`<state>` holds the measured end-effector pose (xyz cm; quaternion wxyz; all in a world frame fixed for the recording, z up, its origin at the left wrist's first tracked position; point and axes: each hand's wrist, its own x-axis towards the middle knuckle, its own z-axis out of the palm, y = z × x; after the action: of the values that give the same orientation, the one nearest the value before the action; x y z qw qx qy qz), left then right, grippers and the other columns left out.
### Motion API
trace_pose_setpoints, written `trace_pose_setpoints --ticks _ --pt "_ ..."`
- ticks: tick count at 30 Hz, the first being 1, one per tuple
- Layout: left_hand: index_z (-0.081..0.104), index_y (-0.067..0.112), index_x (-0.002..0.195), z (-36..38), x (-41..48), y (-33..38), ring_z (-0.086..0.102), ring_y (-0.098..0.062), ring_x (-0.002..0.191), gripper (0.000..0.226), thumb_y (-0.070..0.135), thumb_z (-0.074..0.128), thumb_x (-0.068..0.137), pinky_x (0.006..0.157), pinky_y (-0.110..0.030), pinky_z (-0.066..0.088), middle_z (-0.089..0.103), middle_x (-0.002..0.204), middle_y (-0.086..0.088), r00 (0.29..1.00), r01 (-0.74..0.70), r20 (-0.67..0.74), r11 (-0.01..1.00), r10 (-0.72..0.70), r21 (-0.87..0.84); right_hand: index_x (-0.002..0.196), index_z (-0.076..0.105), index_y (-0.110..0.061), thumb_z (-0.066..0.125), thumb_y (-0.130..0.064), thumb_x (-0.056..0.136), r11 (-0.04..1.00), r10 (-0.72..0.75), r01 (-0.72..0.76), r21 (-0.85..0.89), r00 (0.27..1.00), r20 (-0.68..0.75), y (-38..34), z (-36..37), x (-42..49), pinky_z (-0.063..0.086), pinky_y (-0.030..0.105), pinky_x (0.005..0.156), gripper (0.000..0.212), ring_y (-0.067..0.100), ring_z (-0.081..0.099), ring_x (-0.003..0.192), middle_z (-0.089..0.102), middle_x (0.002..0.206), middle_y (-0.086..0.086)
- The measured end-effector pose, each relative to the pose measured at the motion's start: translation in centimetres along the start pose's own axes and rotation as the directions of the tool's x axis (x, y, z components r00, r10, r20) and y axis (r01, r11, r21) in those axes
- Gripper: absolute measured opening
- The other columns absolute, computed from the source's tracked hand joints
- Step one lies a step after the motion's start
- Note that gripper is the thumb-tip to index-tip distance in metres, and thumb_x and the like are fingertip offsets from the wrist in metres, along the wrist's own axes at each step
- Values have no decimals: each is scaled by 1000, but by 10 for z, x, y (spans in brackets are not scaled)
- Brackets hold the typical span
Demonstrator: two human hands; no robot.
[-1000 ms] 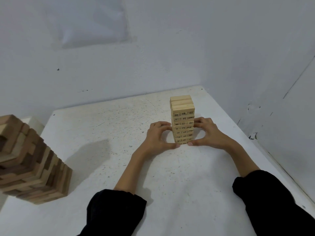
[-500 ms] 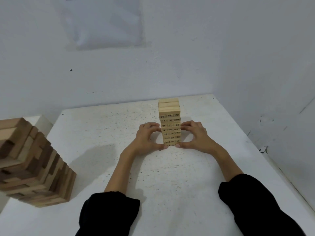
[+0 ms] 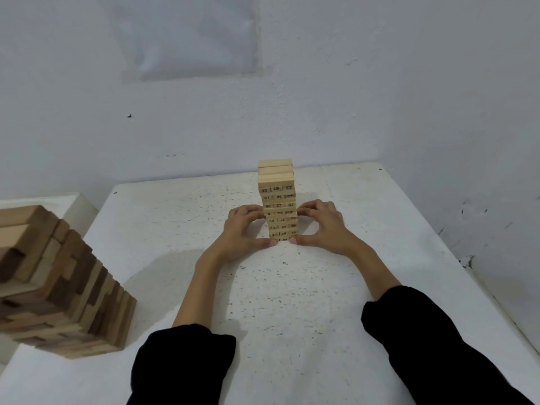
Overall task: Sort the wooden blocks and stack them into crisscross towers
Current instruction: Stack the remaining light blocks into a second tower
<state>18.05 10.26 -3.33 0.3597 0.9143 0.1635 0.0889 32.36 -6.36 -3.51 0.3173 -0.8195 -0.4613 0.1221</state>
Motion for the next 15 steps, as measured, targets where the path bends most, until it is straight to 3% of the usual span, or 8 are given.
trace_pose_setpoints --ticks 15 --pt "48 19 135 0 -1 0 20 -18 132 65 35 74 77 110 -32 19 36 142 1 999 19 -35 999 -18 38 127 55 -24 76 -42 73 1000 4 -4 10 999 -47 -4 8 3 18 25 98 60 14 29 123 45 126 -6"
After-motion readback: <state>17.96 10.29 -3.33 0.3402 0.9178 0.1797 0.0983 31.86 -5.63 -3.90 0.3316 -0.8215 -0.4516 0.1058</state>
